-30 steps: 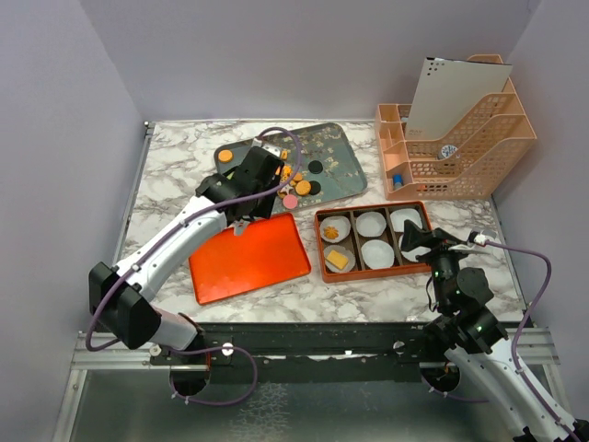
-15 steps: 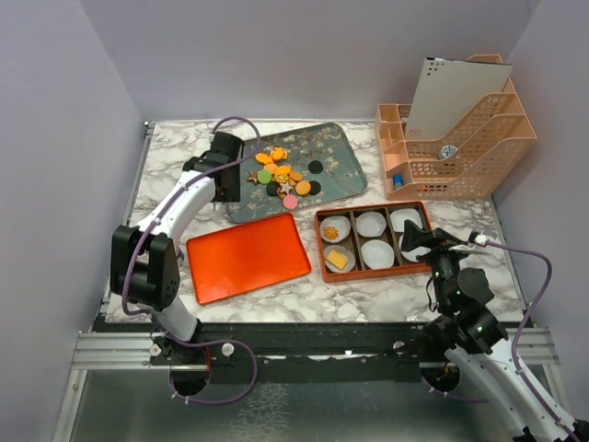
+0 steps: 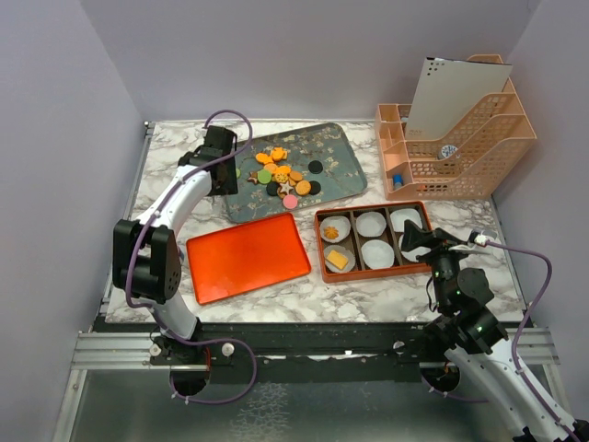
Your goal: Pack the cookies
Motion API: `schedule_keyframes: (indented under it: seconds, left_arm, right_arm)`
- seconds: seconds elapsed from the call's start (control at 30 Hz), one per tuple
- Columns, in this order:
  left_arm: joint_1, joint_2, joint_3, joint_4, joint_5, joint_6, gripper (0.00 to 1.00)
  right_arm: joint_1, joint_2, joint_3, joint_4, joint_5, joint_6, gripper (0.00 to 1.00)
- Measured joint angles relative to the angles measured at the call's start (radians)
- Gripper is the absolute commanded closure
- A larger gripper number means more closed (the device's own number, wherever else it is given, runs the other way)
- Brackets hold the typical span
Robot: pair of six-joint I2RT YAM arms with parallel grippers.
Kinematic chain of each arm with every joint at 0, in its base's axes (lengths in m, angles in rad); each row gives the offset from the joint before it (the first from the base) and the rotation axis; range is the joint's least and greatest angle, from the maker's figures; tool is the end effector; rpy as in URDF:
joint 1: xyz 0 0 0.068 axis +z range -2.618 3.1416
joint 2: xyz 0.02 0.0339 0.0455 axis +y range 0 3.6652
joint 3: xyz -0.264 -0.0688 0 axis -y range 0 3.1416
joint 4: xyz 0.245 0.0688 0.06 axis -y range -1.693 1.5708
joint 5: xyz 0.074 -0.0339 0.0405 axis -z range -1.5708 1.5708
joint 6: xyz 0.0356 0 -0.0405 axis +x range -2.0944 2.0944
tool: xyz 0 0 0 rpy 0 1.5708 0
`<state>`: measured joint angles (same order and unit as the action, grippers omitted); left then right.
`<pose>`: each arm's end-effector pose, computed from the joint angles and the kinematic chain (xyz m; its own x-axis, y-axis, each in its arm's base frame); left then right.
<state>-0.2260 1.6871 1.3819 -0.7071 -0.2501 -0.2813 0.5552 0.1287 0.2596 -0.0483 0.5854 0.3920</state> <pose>0.3527 -0.0720 0.2673 -0.8188 -0.0877 -0.5673 -0.1437 0.9881 0.0545 0.0924 0.0342 0.2474 0.0757 0.4217 -0.9036 -0.0004 0.9062 0.4229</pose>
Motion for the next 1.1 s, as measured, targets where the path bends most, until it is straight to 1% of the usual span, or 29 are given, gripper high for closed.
schedule_keyframes:
  seconds: [0.33,0.7,0.83,0.97,1.1]
  left_arm:
    - [-0.001,0.026,0.055,0.012,0.031,-0.014,0.51]
    - [-0.001,0.093,0.067,0.011,0.051,-0.014,0.47]
    - [-0.003,0.101,0.067,0.011,0.051,-0.014,0.47]
    - [-0.003,0.101,0.067,0.011,0.051,-0.014,0.51]
    - [-0.003,0.111,0.067,0.011,0.053,-0.013,0.59]
  right_arm:
    - [0.000,0.002,0.000,0.001,0.000,0.000,0.00]
    - [0.000,0.004,0.000,0.001,0.000,0.000,0.00]
    - [0.000,0.004,0.000,0.001,0.000,0.000,0.00]
    - [0.000,0.004,0.000,0.001,0.000,0.000,0.00]
    - [0.000,0.004,0.000,0.001,0.000,0.000,0.00]
